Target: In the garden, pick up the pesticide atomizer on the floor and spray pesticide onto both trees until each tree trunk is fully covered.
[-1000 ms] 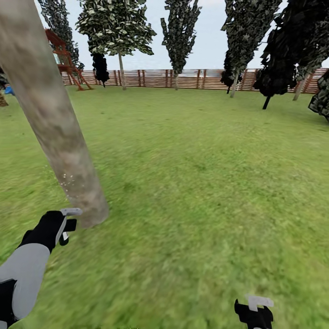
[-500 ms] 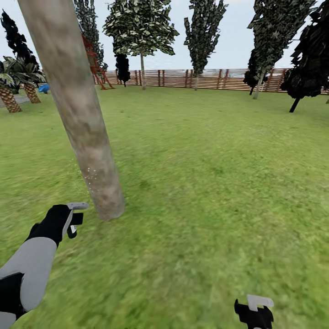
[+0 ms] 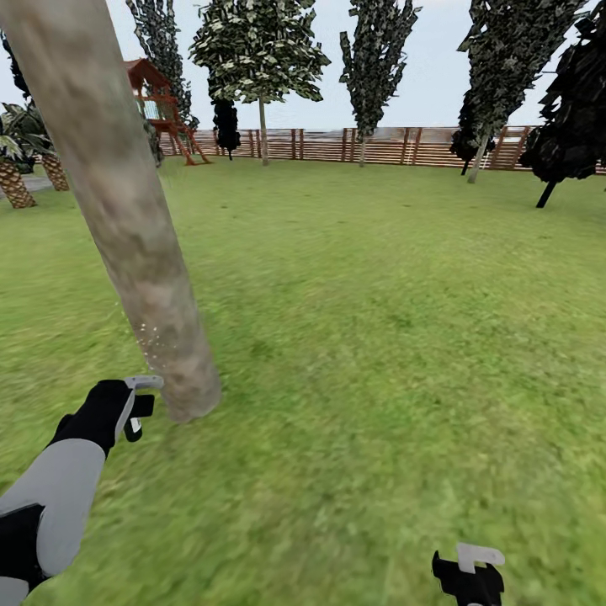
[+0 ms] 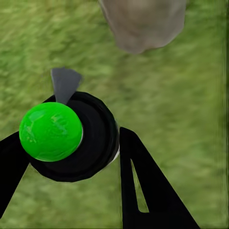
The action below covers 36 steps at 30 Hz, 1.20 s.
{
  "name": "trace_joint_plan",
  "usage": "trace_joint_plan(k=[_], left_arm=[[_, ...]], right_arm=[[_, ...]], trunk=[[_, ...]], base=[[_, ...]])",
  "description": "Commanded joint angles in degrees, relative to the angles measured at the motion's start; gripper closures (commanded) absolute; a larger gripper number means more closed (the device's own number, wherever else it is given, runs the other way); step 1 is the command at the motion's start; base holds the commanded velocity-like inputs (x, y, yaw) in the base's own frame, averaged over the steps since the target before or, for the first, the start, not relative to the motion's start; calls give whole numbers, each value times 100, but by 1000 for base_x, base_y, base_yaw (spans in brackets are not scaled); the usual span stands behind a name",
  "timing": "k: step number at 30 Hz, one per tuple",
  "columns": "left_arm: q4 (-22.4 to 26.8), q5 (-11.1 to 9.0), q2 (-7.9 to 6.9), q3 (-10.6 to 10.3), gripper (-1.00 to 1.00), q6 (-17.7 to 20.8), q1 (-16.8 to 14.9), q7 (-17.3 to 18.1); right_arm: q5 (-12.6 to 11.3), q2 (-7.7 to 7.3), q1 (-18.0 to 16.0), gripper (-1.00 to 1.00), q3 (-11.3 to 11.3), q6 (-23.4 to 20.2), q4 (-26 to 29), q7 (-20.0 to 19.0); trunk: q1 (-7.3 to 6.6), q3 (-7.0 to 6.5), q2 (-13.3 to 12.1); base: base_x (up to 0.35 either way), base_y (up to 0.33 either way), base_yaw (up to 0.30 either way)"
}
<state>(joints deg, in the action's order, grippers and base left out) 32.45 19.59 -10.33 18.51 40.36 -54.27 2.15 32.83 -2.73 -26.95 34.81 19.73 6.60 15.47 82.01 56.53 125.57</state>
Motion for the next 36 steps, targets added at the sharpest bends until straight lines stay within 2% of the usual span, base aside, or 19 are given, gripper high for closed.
trace_joint_plan(k=[1, 8, 12, 17, 25, 32, 34, 36], left_arm=[[7, 36, 4, 21, 100, 24, -4, 22], [15, 36, 9, 21, 100, 24, -4, 22], [-16, 42, -19, 21, 100, 17, 17, 40], [16, 38, -8, 19, 100, 6, 401, 30], [-28, 29, 4, 29, 100, -2, 436, 38], [-8, 27, 10, 30, 100, -40, 504, 49], [-16, -6, 17, 30, 100, -47, 505, 53], [-19, -184, 28, 30, 100, -69, 506, 55]], right_arm=[[58, 0, -5, -100, 44, 19, -12, 18], [58, 0, -4, -100, 37, 22, -14, 18], [57, 0, -6, -100, 37, 20, -14, 18], [57, 0, -8, -100, 38, 22, -17, 18], [65, 0, -5, -100, 39, 22, -19, 23], [57, 0, -5, -100, 37, 22, -18, 27], [59, 0, -7, -100, 36, 22, -19, 27], [63, 0, -5, -100, 35, 22, -19, 27]], trunk=[[0, 5, 2], [0, 5, 2], [0, 5, 2], [0, 5, 2], [0, 5, 2], [0, 5, 2], [0, 5, 2], [0, 5, 2]], base=[[59, -256, 0], [9, -261, 175], [0, -44, 274], [26, -2, 245], [302, -19, 22], [185, -199, 0], [8, -273, 0], [2, -274, 0]])
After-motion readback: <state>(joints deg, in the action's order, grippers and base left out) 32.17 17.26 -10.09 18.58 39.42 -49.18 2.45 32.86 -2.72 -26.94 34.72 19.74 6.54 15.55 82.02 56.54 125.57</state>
